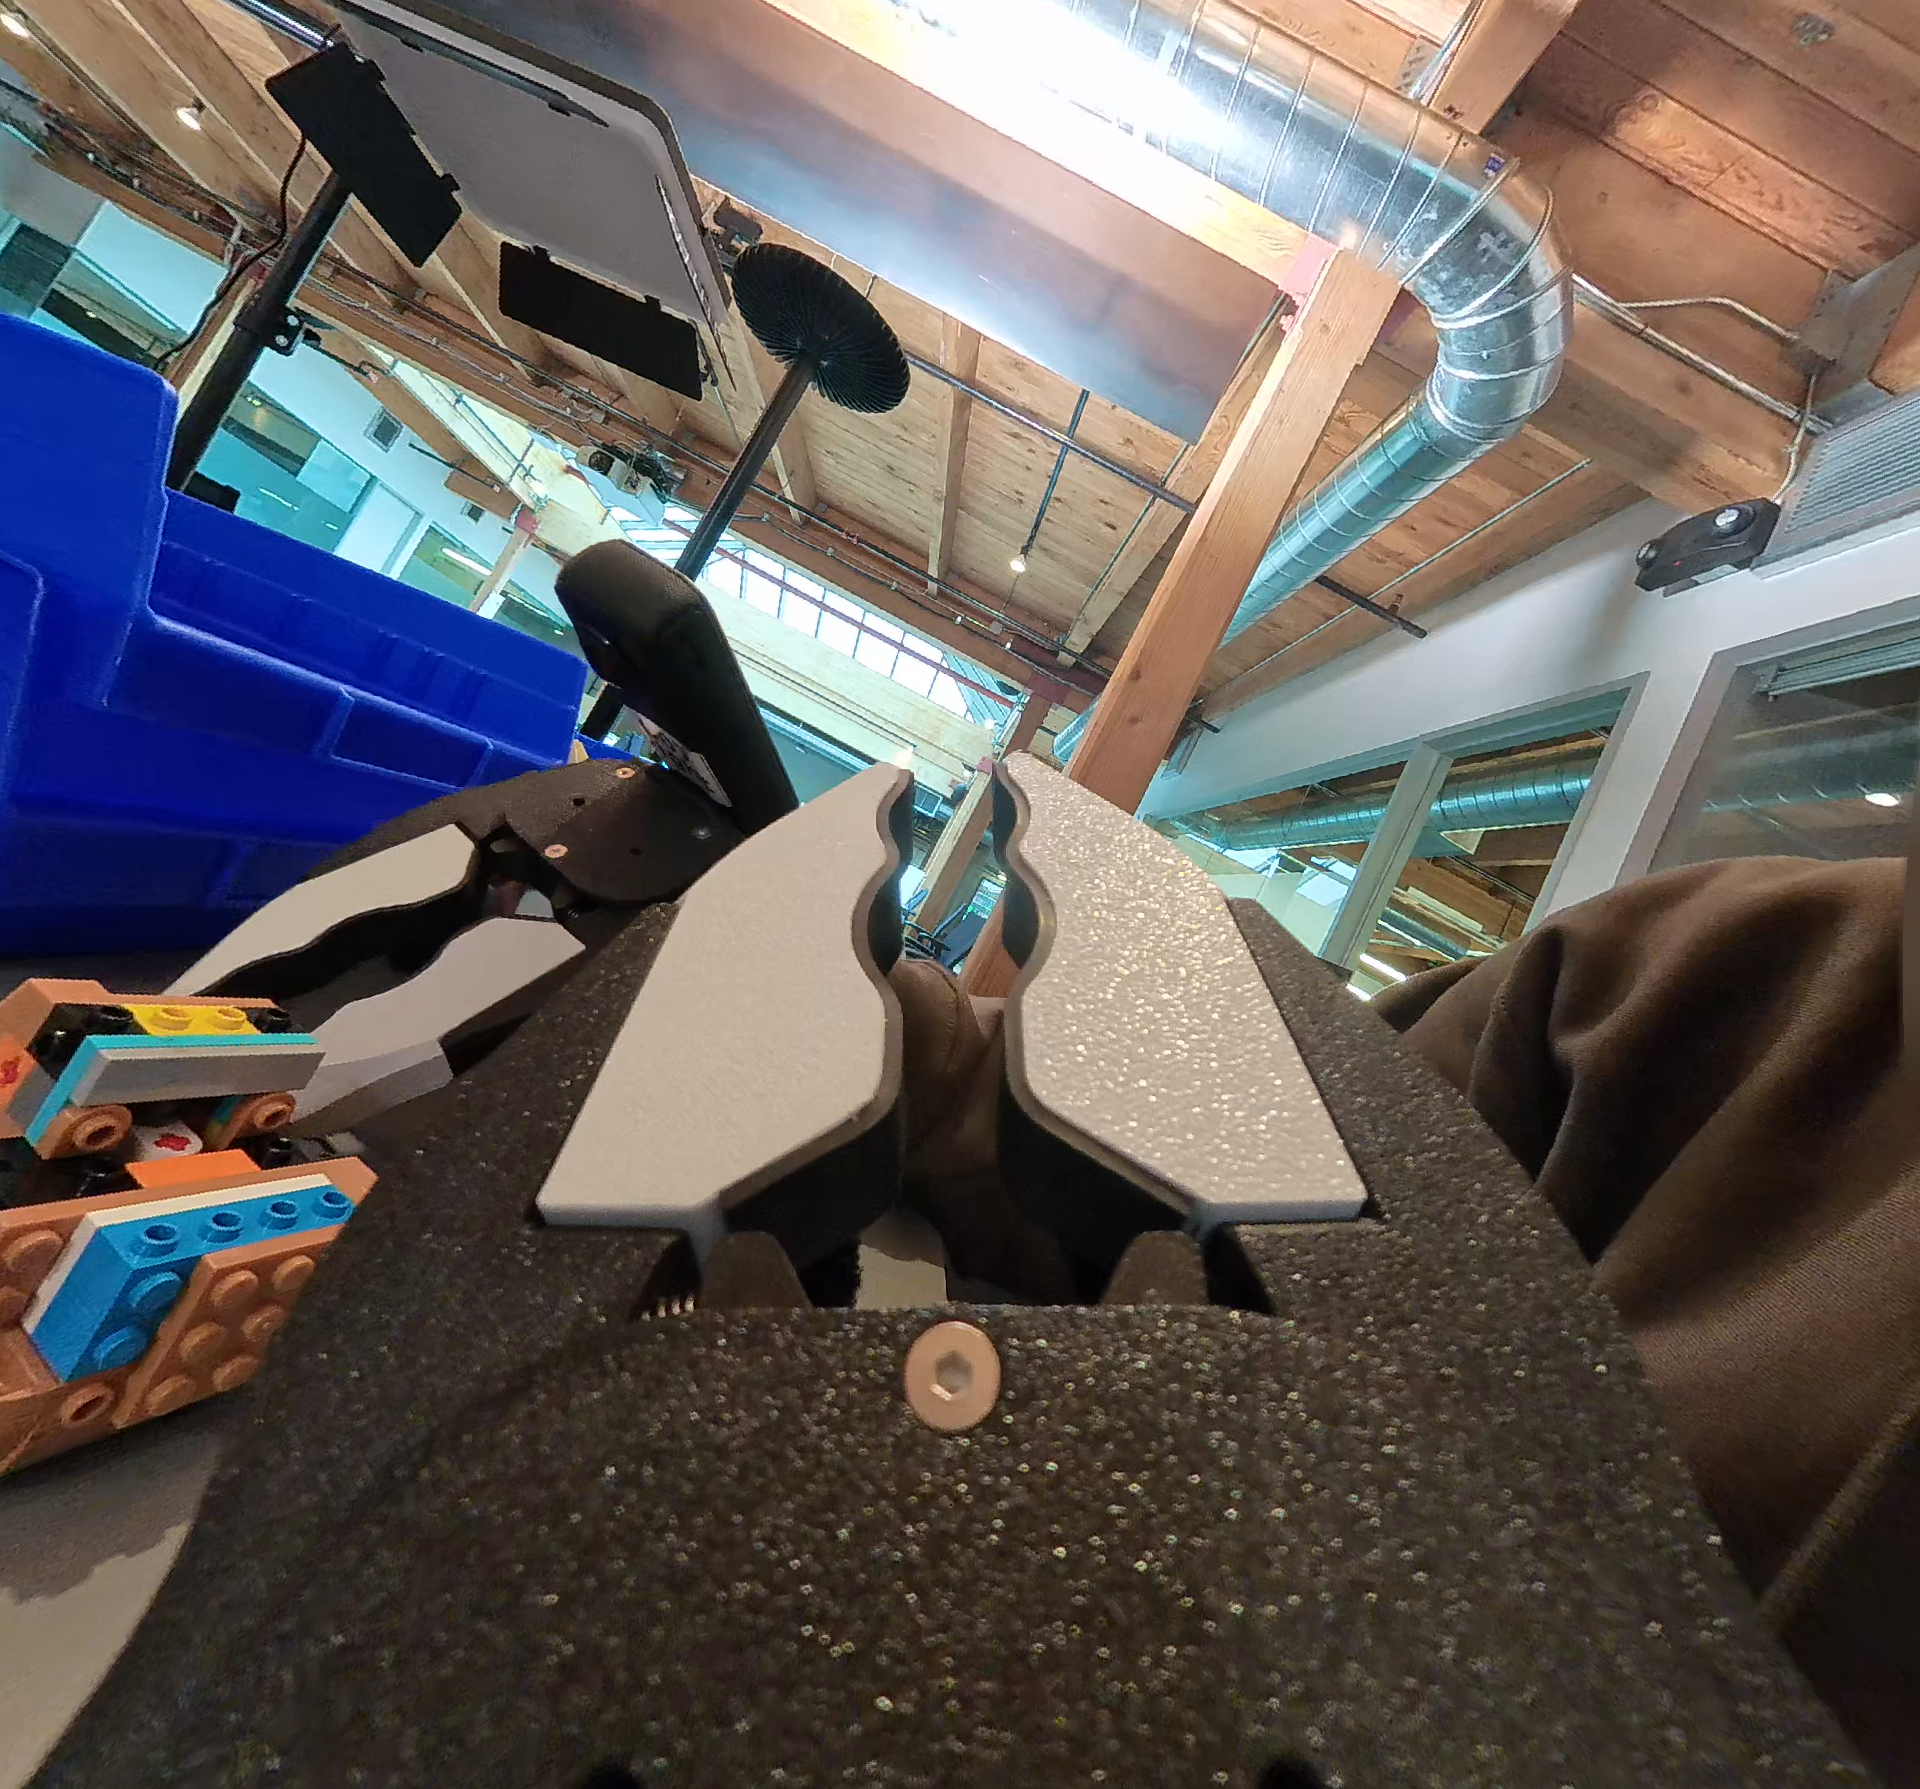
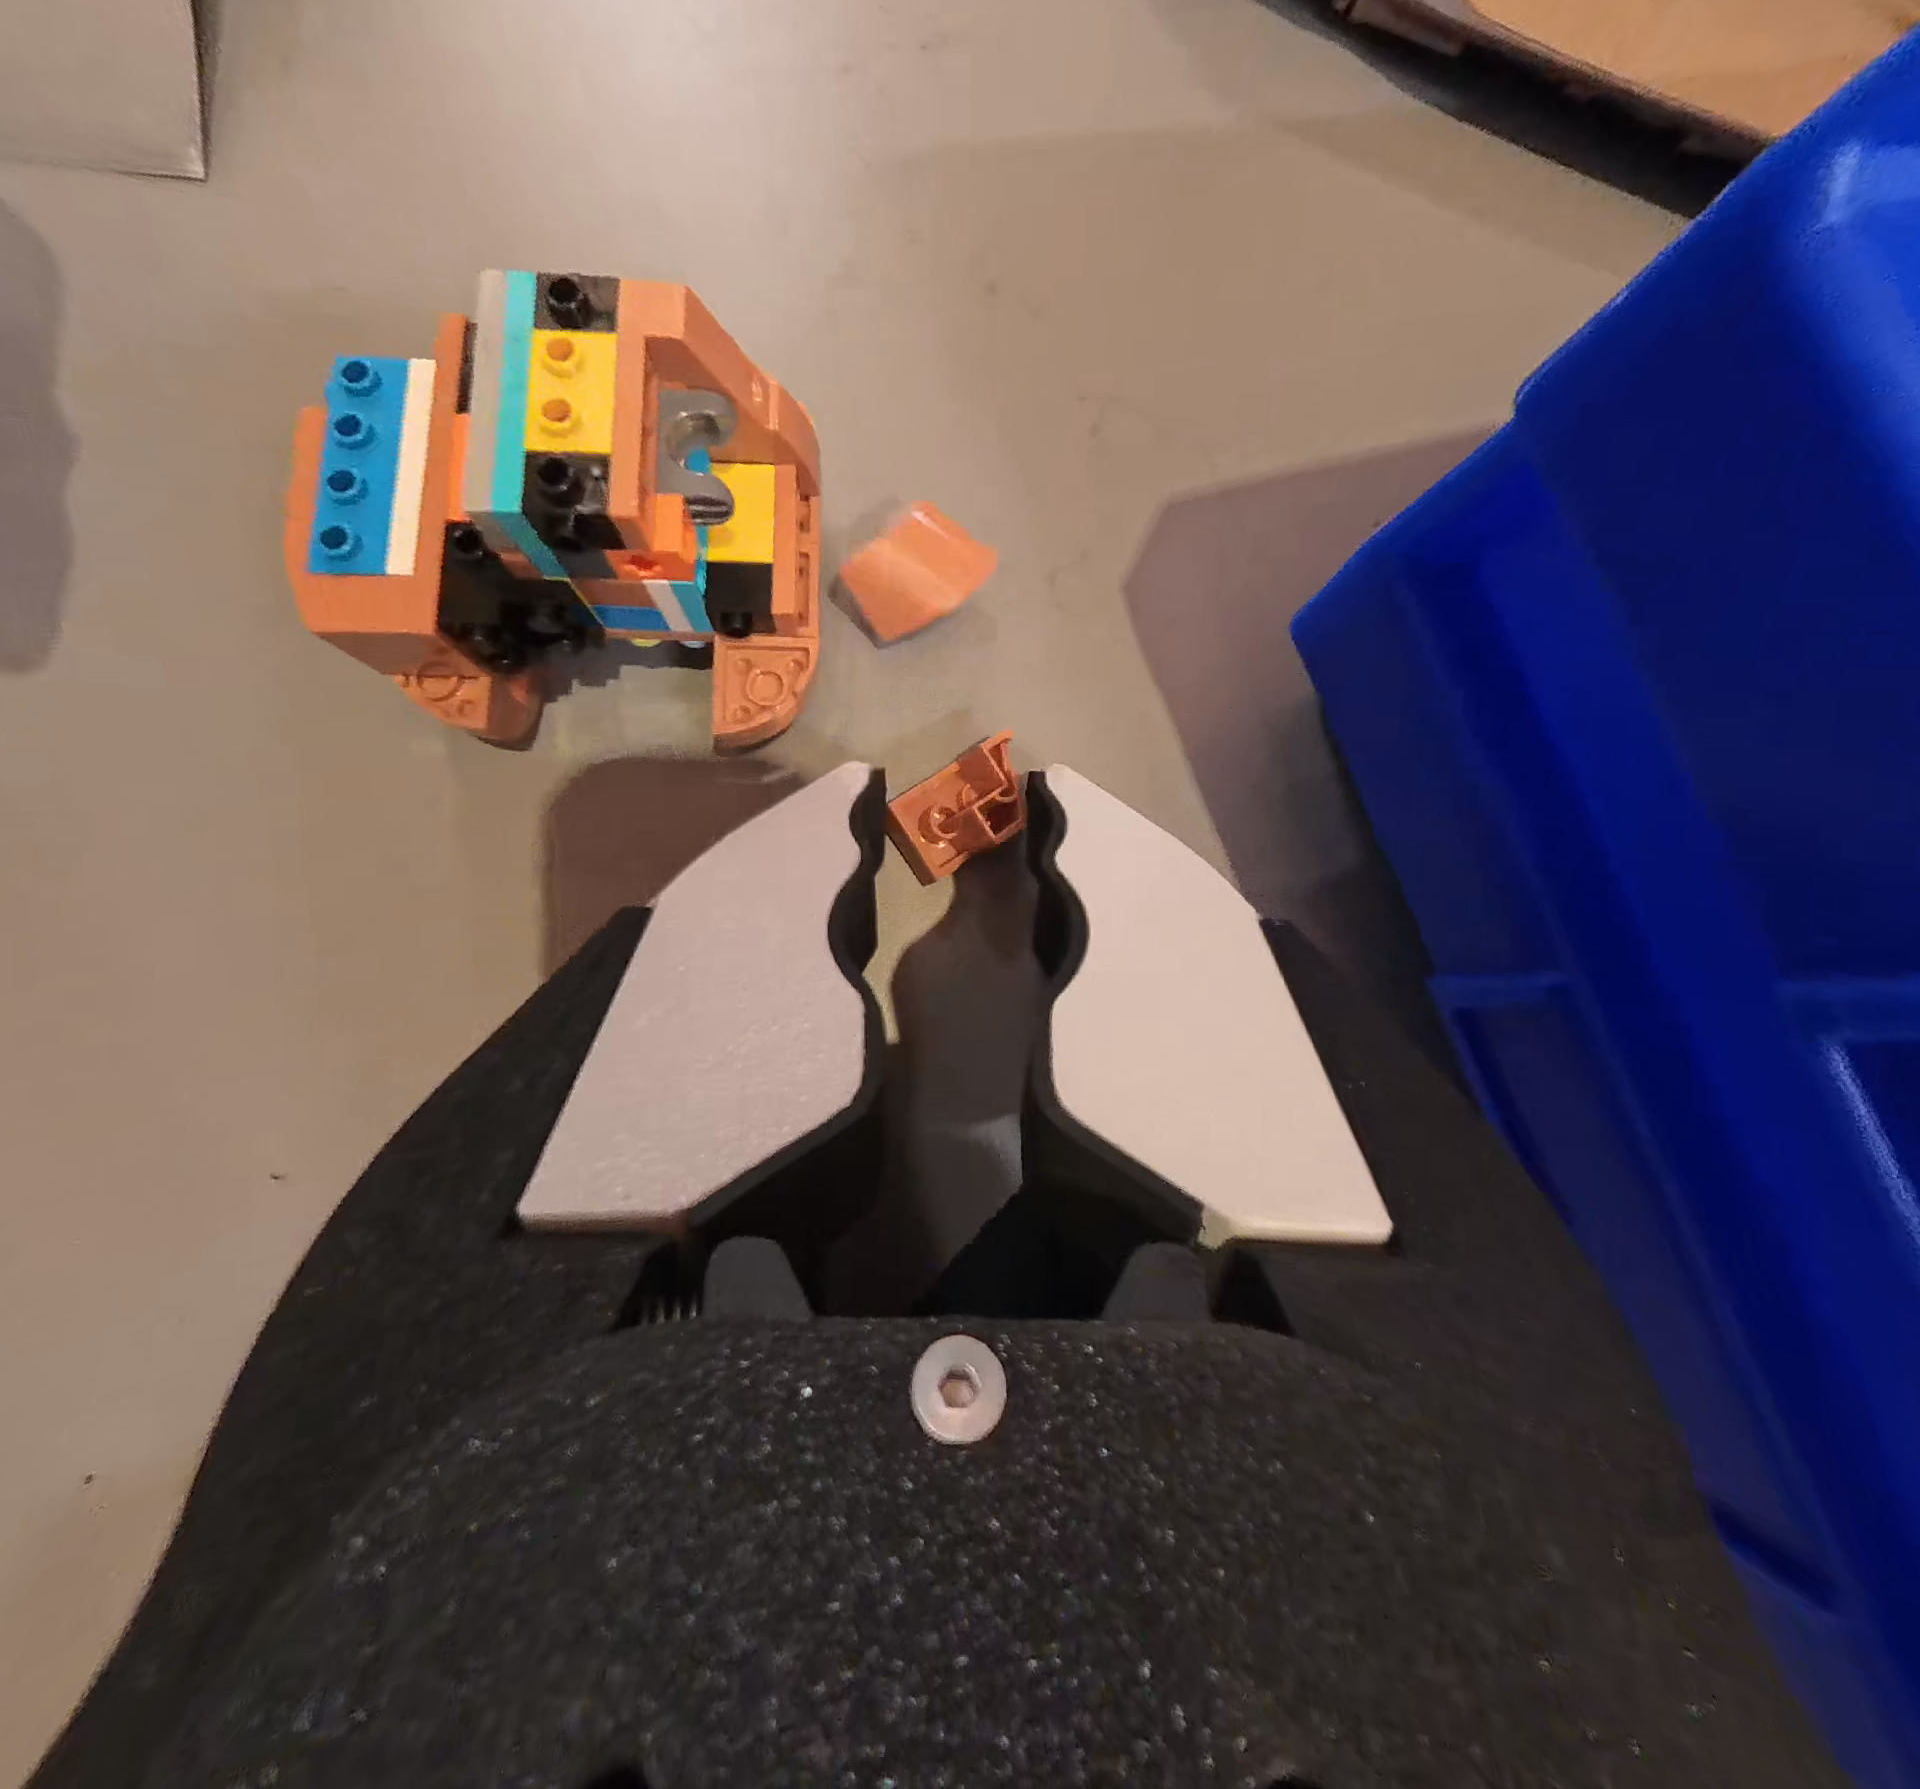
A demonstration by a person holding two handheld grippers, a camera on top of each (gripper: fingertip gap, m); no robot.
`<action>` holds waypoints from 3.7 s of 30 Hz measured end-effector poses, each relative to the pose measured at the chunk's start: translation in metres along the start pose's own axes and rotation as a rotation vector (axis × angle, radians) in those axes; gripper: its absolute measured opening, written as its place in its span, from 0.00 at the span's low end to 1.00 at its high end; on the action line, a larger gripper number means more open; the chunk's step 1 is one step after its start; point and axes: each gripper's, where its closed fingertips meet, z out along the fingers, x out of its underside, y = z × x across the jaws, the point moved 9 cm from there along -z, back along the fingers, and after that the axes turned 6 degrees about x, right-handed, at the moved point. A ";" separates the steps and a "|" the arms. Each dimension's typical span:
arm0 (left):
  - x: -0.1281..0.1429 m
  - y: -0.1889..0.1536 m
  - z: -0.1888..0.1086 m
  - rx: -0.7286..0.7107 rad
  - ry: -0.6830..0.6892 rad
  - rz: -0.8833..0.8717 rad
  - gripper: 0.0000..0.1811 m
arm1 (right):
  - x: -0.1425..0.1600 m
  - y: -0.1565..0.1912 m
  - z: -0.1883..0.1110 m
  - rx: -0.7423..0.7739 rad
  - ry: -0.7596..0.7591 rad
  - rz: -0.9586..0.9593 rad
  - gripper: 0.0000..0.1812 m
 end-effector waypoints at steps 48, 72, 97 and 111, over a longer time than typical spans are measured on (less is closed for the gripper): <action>0.000 -0.002 0.001 0.018 0.003 0.009 0.08 | -0.032 0.000 -0.025 0.113 -0.045 -0.271 0.11; 0.003 -0.005 0.003 0.028 0.029 0.035 0.07 | -0.020 0.005 -0.062 -0.085 -0.102 -0.083 0.20; 0.003 -0.007 0.004 0.061 0.047 0.043 0.07 | -0.102 0.007 0.034 -0.159 0.605 -0.337 0.20; 0.003 -0.007 0.003 0.063 0.041 0.042 0.07 | -0.096 0.017 0.058 -0.195 0.782 -0.437 0.09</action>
